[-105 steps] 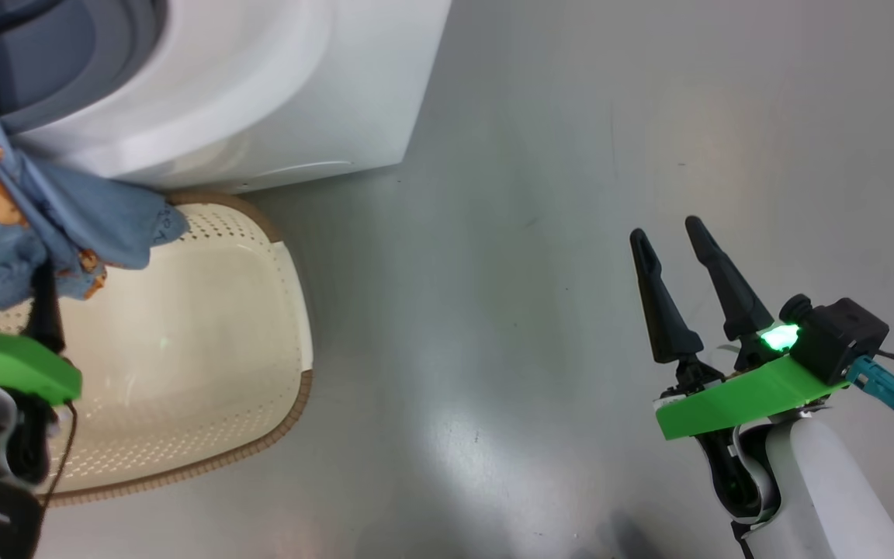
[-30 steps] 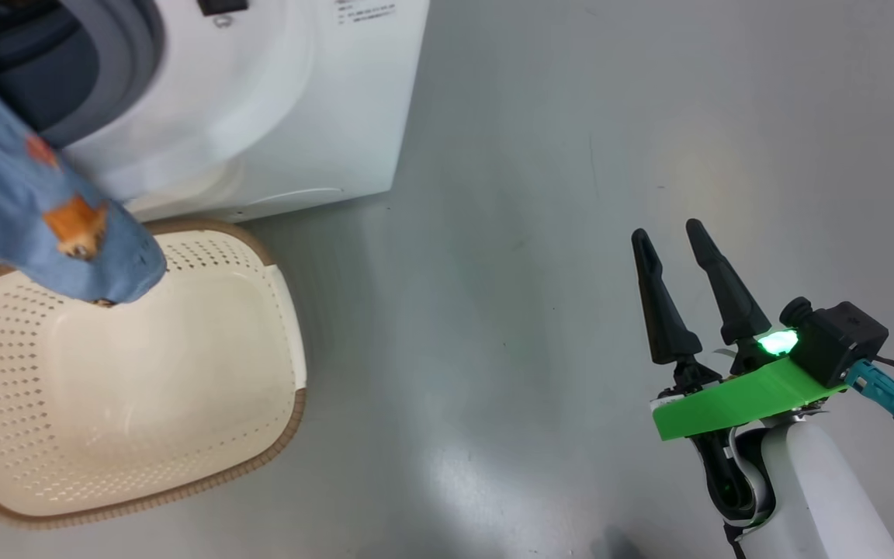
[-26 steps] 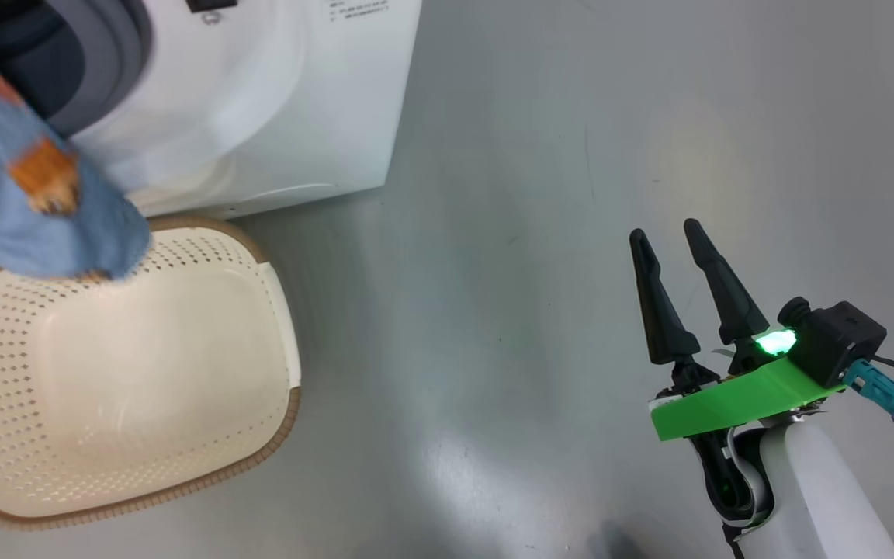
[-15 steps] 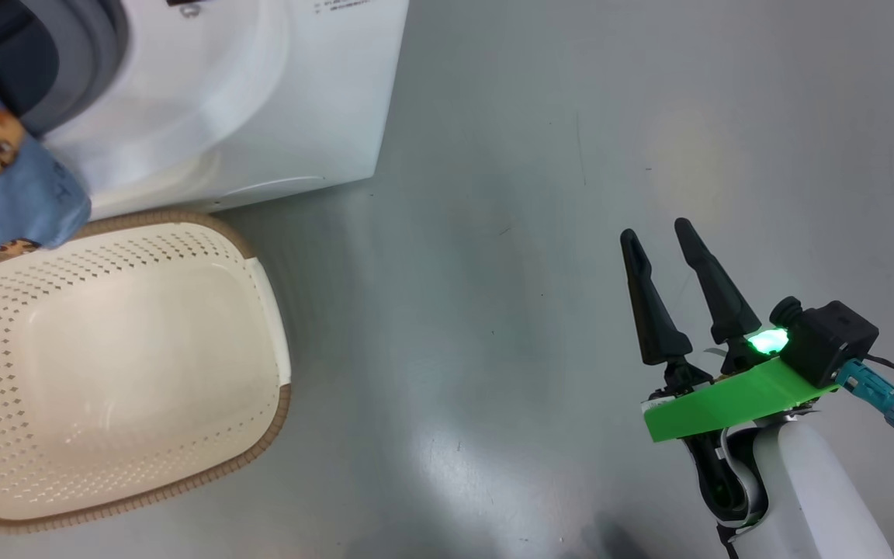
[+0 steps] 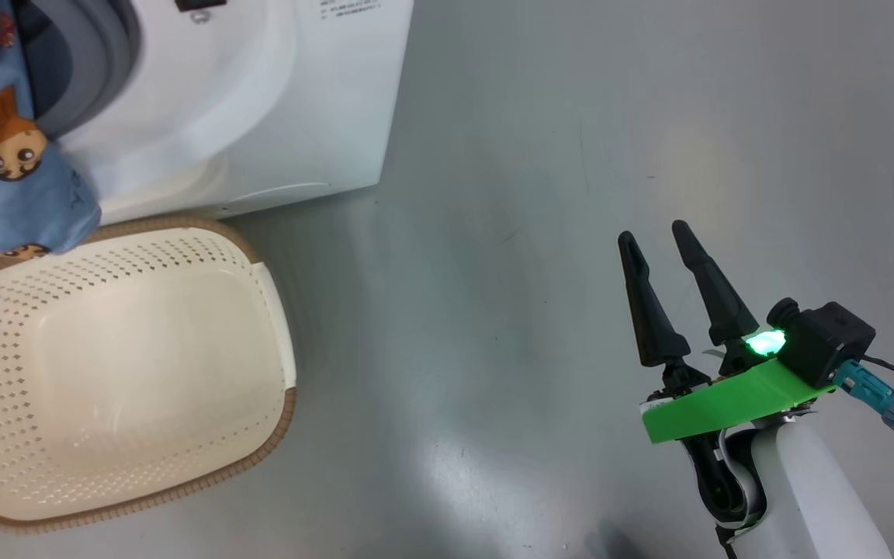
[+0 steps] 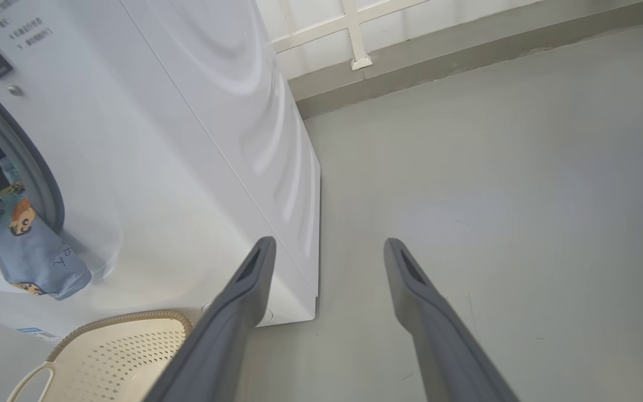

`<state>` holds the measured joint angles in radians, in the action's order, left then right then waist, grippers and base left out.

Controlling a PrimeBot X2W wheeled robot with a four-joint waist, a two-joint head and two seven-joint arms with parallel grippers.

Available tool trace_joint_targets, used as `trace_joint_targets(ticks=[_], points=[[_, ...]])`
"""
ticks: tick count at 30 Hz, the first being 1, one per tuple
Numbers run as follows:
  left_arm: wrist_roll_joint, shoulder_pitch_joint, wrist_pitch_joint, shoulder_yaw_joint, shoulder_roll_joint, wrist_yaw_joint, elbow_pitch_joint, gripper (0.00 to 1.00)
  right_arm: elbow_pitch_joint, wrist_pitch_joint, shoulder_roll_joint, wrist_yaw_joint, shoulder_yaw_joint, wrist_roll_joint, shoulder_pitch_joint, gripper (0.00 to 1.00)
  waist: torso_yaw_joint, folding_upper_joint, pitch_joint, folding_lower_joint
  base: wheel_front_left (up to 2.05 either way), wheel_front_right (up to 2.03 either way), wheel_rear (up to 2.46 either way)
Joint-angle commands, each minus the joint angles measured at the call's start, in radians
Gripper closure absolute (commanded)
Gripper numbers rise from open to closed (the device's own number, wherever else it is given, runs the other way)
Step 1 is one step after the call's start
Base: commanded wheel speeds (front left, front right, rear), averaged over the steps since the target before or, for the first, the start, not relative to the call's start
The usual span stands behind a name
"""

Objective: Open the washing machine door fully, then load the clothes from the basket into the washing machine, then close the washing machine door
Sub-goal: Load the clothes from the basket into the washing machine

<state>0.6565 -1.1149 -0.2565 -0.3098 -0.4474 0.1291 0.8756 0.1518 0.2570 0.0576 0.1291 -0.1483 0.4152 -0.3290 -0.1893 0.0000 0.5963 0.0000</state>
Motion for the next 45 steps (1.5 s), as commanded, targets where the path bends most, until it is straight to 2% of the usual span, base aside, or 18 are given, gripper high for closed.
trace_joint_targets(ticks=[1,9,16,22,24,36,45], points=[[0.010,-0.027,-0.005,0.006,-0.057,0.002,-0.001,0.00,-0.018,0.005,-0.007,0.002,-0.021,-0.002,0.023,0.00,0.003,0.0000,-0.003,0.0000,0.00,0.00,0.00],[0.119,-0.068,0.002,-0.133,-0.065,0.002,0.081,0.00,-0.017,0.005,-0.007,0.002,-0.019,-0.004,0.022,0.00,0.012,0.0000,-0.010,0.0000,0.00,0.00,0.00],[0.187,-0.051,-0.005,-0.172,-0.075,0.002,0.057,0.00,-0.018,0.005,-0.007,0.002,-0.012,-0.006,0.027,0.00,0.021,0.0000,-0.015,0.0000,0.00,0.00,0.00],[0.182,0.008,-0.005,-0.093,-0.068,0.002,-0.024,0.00,-0.023,0.005,-0.007,0.002,-0.001,-0.010,0.029,0.00,0.035,0.0000,-0.017,0.0000,0.00,0.00,0.00],[0.151,0.041,-0.005,-0.054,-0.063,0.002,-0.060,0.00,-0.024,0.005,-0.007,0.002,0.003,-0.012,0.029,0.00,0.042,0.0000,-0.016,0.0000,0.00,0.00,0.00],[-0.015,0.346,-0.005,0.223,0.043,0.002,-0.296,0.00,-0.034,0.005,0.007,0.002,0.030,-0.017,0.044,0.00,0.082,0.0000,-0.037,0.0000,0.00,0.00,0.00],[-0.089,0.573,-0.005,0.348,0.106,0.002,-0.448,0.00,-0.035,0.005,0.025,0.002,0.043,-0.018,0.065,0.00,0.103,0.0000,-0.058,0.0000,0.00,0.00,0.00]])
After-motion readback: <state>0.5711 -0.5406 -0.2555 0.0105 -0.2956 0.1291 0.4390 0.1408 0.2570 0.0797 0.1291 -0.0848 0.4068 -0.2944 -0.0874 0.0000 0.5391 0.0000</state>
